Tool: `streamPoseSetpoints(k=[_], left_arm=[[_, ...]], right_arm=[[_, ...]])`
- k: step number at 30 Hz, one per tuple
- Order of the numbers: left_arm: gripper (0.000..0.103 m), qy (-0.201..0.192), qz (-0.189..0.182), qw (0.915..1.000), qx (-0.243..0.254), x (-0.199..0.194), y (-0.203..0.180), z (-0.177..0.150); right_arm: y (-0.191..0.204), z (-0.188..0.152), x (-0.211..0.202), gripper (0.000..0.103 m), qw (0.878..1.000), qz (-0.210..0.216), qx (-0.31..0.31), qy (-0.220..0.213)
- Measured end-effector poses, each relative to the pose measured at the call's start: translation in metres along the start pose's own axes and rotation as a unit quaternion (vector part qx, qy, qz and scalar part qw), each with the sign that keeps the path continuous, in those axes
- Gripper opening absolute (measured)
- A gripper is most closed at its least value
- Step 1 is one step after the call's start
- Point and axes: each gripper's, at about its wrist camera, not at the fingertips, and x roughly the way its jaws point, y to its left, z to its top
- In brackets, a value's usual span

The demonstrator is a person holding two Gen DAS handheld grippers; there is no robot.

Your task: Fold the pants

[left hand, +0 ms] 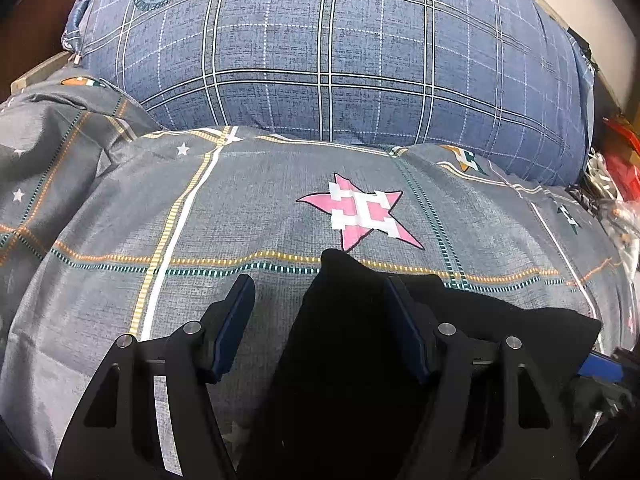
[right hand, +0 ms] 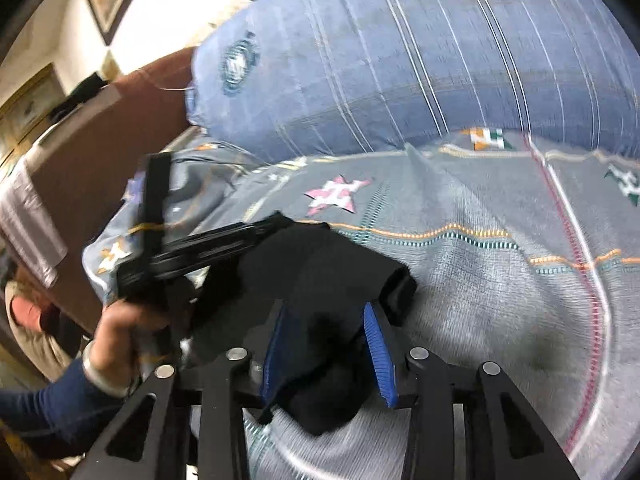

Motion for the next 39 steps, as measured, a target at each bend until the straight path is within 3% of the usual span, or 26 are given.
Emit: streamPoseSetpoints(k=[1, 3, 6, 9, 17, 18, 20, 21, 22, 26, 29, 34, 39], left_arm=[[0.067, -0.001, 0.001, 1.0, -0.003, 0.0, 0.0, 0.0], [0.067, -0.003, 0.002, 0.9999, -0.012, 0.0, 0.002, 0.0], [0.067, -0.003, 0.003, 0.9999, -0.013, 0.003, -0.001, 0.0], [0.067, -0.008, 0.012, 0.9999, 0.002, 0.004, -0.008, 0.0], [0.067, 0.004, -0.009, 0.9999, -0.009, 0.001, -0.002, 0.002], [0.067, 0.008, -0.015, 0.9998, -0.011, -0.001, -0.001, 0.002], [0.067, 0.013, -0.027, 0.9995, -0.01, -0.005, 0.001, 0.002], [0.067, 0.017, -0.033, 0.9993, -0.008, -0.008, 0.001, 0.001], [0.067, 0.02, -0.038, 0.9991, -0.004, -0.01, 0.001, 0.0], [0.067, 0.026, -0.053, 0.998, 0.022, -0.022, 0.0, -0.004], [0.067, 0.034, -0.064, 0.9969, 0.031, -0.026, 0.001, -0.006], [0.067, 0.061, -0.095, 0.9935, 0.01, -0.026, 0.02, -0.006], [0.069, 0.087, -0.124, 0.9884, -0.016, -0.019, 0.038, -0.006]], right_arm=[[-0.002, 0.002, 0.005, 0.021, 1.0, 0.003, -0.001, -0.003], [-0.002, 0.011, 0.011, 0.014, 1.0, -0.006, -0.015, -0.005], [-0.003, 0.017, 0.007, 0.013, 0.999, -0.028, -0.037, -0.006], [-0.006, 0.01, 0.016, 0.013, 0.996, -0.061, -0.055, 0.022], [-0.012, -0.003, -0.01, 0.015, 0.998, -0.056, -0.015, 0.003], [-0.01, -0.004, -0.015, 0.017, 0.999, -0.051, -0.011, -0.004], [-0.013, -0.009, -0.026, 0.032, 0.999, -0.032, 0.013, -0.018], [-0.014, -0.01, -0.029, 0.05, 0.999, -0.026, 0.024, -0.02], [-0.018, -0.013, -0.032, 0.054, 0.999, -0.01, 0.042, -0.023], [-0.021, -0.02, -0.031, 0.054, 0.997, 0.024, 0.074, -0.026], [-0.021, -0.026, -0.019, 0.055, 0.996, 0.029, 0.087, -0.003], [-0.018, -0.029, -0.009, 0.068, 0.995, 0.034, 0.095, 0.009], [-0.023, -0.031, 0.0, 0.07, 0.993, 0.04, 0.106, 0.017]])
